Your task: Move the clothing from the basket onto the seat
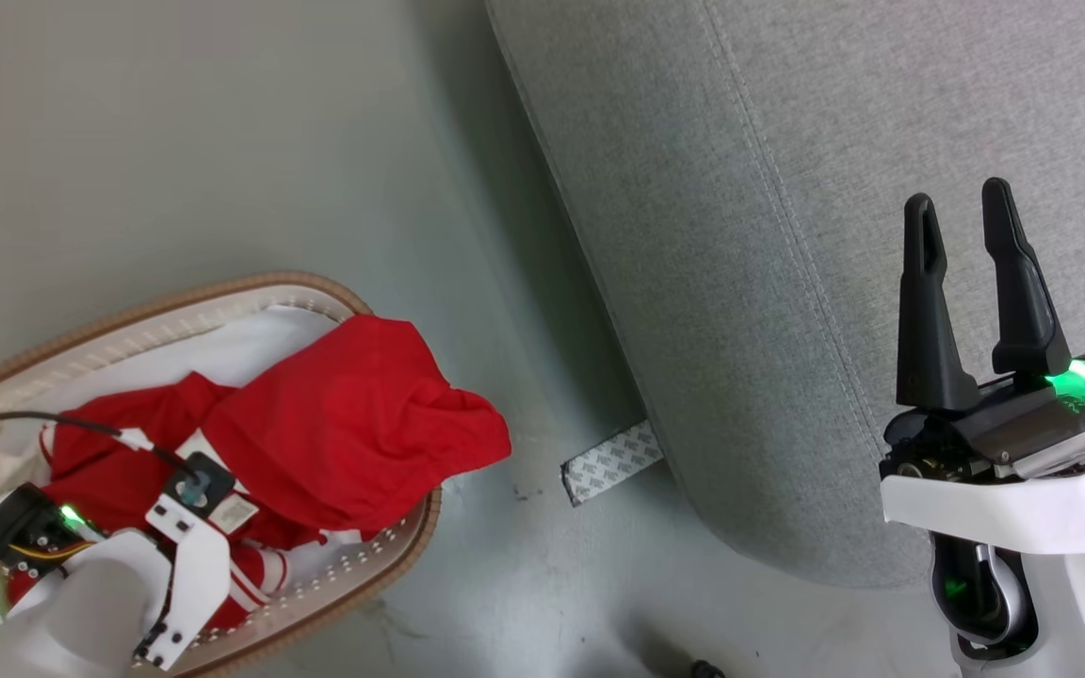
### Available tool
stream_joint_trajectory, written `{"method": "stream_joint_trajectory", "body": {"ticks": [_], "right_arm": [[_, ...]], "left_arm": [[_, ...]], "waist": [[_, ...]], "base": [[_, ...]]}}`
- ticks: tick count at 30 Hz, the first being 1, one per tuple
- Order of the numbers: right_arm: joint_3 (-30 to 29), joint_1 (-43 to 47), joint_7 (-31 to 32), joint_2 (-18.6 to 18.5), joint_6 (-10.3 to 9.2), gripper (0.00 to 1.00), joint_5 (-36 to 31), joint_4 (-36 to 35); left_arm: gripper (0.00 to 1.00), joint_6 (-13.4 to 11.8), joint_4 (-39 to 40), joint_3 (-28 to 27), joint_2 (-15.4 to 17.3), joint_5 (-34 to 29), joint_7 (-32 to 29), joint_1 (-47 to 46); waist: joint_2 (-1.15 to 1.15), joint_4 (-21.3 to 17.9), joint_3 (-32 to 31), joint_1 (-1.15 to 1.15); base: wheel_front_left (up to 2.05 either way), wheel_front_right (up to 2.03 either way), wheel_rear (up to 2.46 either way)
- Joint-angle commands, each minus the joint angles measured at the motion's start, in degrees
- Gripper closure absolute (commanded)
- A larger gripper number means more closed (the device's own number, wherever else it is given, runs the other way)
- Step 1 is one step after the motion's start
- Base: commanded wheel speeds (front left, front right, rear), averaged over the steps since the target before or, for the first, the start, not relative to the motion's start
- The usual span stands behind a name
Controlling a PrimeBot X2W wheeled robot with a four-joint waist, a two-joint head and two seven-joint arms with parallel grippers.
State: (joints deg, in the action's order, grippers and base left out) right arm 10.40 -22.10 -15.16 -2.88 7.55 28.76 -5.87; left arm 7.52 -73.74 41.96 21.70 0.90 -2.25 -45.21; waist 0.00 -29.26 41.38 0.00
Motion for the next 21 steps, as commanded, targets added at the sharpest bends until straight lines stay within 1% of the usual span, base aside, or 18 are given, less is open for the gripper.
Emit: {"method": "stream_joint_trajectory", "body": {"ticks": [1,7,9,21], "right_arm": [[0.0,-0.5,0.0,0.0,-0.12,0.00,0.2,0.3],[-0.5,-0.1,0.0,0.0,-0.12,0.00,-1.2,1.1],[-0.7,0.2,0.0,0.0,-0.12,0.00,-2.0,1.3],[-1.4,3.4,0.0,-0.1,-0.12,0.00,-6.8,4.2]], "left_arm": [[1.00,-0.1,-0.2,0.4,0.4,1.1,1.1,0.8],[1.00,-0.1,-0.2,1.0,-1.3,3.9,3.4,2.0],[1.00,-0.1,-0.2,0.9,-2.5,5.1,4.7,2.5],[1.00,-0.1,-0.2,-0.2,-9.5,11.5,11.2,4.8]], "waist": [[0.00,0.2,-0.8,0.00],[0.00,1.8,-4.5,0.00],[0.00,3.0,-6.7,0.00],[0.00,12.1,-20.7,0.00]], "base": [[0.00,0.00,0.00],[0.00,0.00,0.00],[0.00,0.00,0.00],[0.00,0.00,0.00]]}}
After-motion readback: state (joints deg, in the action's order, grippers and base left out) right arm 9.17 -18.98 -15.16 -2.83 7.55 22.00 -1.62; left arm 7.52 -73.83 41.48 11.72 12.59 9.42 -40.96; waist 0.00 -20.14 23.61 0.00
